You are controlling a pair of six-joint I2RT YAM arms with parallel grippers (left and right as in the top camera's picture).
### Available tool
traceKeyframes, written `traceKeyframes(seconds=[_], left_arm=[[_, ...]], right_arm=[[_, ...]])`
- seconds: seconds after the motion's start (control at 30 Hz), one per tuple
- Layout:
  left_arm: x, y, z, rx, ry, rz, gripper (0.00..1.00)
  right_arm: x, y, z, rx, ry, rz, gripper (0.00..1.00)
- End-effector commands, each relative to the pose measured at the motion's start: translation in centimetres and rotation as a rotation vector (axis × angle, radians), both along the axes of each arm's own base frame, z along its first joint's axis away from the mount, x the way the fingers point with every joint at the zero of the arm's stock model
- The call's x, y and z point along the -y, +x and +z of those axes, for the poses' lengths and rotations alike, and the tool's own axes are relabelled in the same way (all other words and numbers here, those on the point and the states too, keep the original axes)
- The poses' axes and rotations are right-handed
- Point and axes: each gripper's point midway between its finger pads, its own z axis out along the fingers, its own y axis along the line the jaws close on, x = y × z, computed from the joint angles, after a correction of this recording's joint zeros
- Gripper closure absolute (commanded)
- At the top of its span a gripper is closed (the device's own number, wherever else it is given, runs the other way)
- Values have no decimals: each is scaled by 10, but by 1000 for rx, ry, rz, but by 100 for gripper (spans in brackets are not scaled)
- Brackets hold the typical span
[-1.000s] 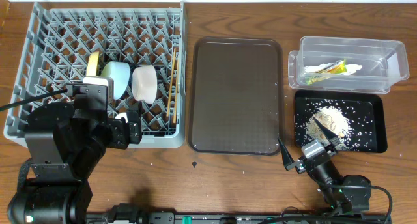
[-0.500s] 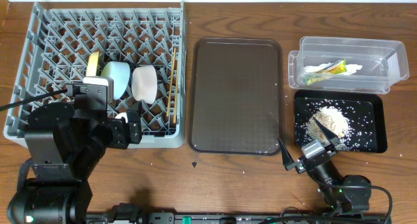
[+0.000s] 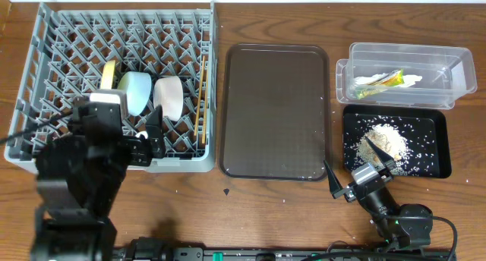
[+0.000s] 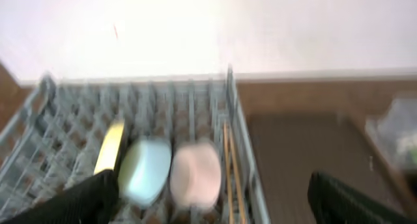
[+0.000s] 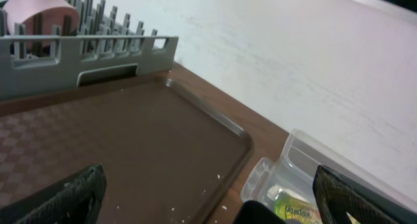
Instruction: Sort waste into correct bins and load items into the dishwasher
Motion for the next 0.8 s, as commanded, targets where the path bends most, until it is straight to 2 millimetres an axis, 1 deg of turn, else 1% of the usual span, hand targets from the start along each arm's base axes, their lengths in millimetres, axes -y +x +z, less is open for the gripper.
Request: traceKeyframes(seconds=[0.0, 0.1, 0.3, 0.43, 0.6, 0.77], left_arm=[[-3, 3, -34, 53, -90, 46, 7], [-3, 2, -53, 140, -116, 48, 7], [-3, -11, -91, 249, -141, 46, 7], [-3, -14, -108, 304, -142, 45, 7], [-4, -14, -133, 306, -142, 50, 7], [-4, -14, -145, 354, -143, 46, 7]], right_arm=[[3, 1, -1, -6, 14, -19, 1], [3, 1, -1, -6, 14, -19, 1], [3, 1, -1, -6, 14, -19, 1], [3, 1, -1, -6, 14, -19, 1], [3, 1, -1, -6, 14, -19, 1], [3, 1, -1, -6, 14, -19, 1]])
